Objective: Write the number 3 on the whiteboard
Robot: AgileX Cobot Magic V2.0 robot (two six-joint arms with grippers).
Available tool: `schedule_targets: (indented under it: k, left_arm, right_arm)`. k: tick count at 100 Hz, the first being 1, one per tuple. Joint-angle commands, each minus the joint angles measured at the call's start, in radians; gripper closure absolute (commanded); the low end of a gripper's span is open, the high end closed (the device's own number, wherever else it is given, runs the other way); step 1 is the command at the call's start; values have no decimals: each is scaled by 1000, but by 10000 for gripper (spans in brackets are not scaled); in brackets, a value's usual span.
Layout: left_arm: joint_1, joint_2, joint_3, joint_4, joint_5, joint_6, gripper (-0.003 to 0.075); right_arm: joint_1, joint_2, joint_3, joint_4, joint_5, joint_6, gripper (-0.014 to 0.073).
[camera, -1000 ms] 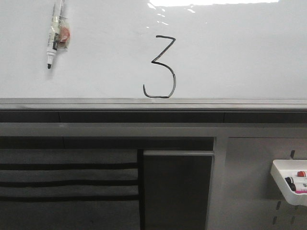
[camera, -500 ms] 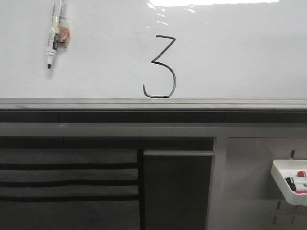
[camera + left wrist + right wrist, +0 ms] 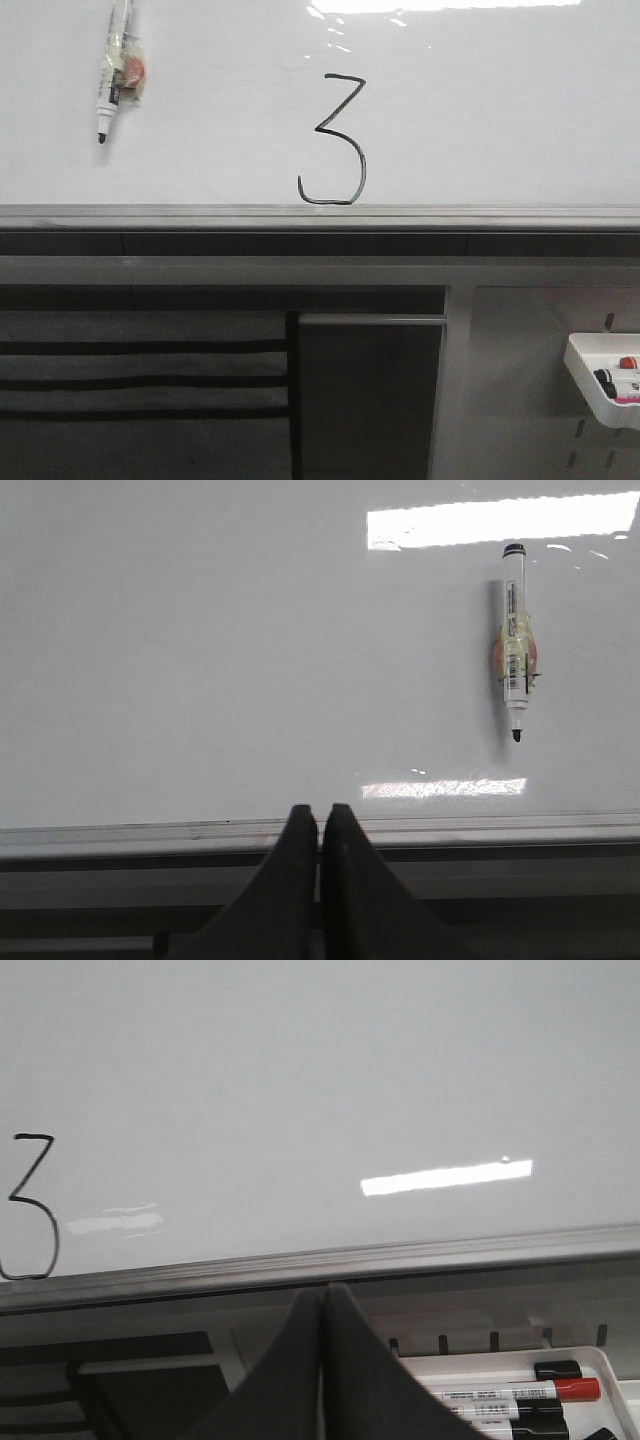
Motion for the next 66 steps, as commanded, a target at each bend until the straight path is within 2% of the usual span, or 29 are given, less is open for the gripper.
schedule_targets:
  k: [1,6,13,66]
  left_arm:
    - [1,-32,2,-11,-76,-12,738]
    - [1,-32,2,-11,-76,-12,738]
    - [1,-32,2,-11,-76,-12,738]
    - [1,-32,2,-11,-76,-12,738]
  right_arm:
    - [-22,-19,83,3,-243,-1,668]
    - [-27,-32,120,3,-289,-1,668]
    - [-29,-57,110,3,-207,-1,668]
    - [-29,-56,116,3,-210,-1,668]
